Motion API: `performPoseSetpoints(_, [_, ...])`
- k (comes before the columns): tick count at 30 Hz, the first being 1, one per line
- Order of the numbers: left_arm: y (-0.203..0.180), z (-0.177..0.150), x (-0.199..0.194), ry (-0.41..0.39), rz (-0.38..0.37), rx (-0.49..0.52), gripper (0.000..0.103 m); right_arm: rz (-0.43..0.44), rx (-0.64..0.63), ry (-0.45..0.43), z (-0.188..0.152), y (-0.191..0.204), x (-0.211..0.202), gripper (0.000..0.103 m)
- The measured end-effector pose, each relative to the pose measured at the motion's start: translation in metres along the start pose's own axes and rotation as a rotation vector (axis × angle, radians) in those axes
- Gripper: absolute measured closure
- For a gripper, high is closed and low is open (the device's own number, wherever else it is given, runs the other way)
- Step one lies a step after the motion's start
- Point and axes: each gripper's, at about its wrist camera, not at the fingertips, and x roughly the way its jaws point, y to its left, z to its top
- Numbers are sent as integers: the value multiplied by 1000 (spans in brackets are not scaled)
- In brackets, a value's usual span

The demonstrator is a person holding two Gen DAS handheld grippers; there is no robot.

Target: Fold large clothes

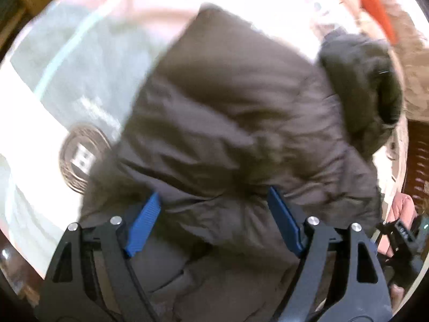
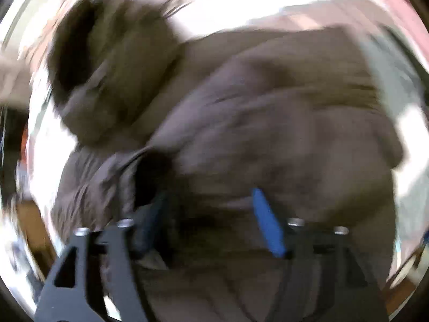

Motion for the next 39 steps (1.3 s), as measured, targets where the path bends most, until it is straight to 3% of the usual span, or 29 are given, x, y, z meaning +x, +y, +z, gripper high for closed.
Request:
performPoseSetpoints(1, [-3,3,-12,-41,-1,19,19,0,40,-42,0,-14,-12,24])
performPoseSetpoints(3, [-10,13,-18,-68,2,54,18,78,54,-39,-3,-23,-18,20])
performPoseSetpoints(6, [-30,28,-5,-38,10,107,18,238,15,80,-4,-7,-1,16])
performPoseSetpoints(9, [-42,36,14,14,52,134,18,257,-58,175,-8,34,31,17])
performPoseSetpoints(11, [-43,38,29,45,84,131,18,224,-159,200,-17,60,47,39])
performPoseSetpoints(12, [-47,41,39,52,102,130,18,166,-226,186,-19,74,55,57])
performPoseSetpoints(15, [-39,53,53,33,131,92,18,117,-361,122,-14,106,63,68])
performPoseSetpoints(17, [-38,61,59,27,130,51,18,92,-442,5,1,122,54,68])
performPoseSetpoints(19, [-42,65,60,10,141,38,15,122,-494,-100,14,126,44,66])
performPoseSetpoints(20, [-44,64,61,7,147,43,13,71,-526,-136,22,126,47,62])
performPoseSetpoints(21, [-46,64,64,9,157,49,11,28,-530,-126,27,119,52,53])
performPoseSetpoints(22, [-49,61,67,17,170,58,11,-6,-516,-60,33,109,65,47])
performPoseSetpoints(24, [-50,56,60,22,163,65,11,59,-423,29,39,84,70,47])
performPoseSetpoints(29, [-59,24,6,-90,149,162,11,195,-376,-115,18,50,2,45])
performPoseSetpoints(33, [-64,9,10,-84,161,219,11,314,-448,50,-7,72,12,45])
performPoseSetpoints(35, [-58,7,28,-29,191,194,11,229,-471,126,-17,82,42,45])
performPoseSetpoints(37, [-45,7,49,36,195,142,10,136,-470,147,-19,82,71,46])
performPoseSetpoints(39, [-39,9,62,51,199,124,9,115,-449,152,-15,79,91,46])
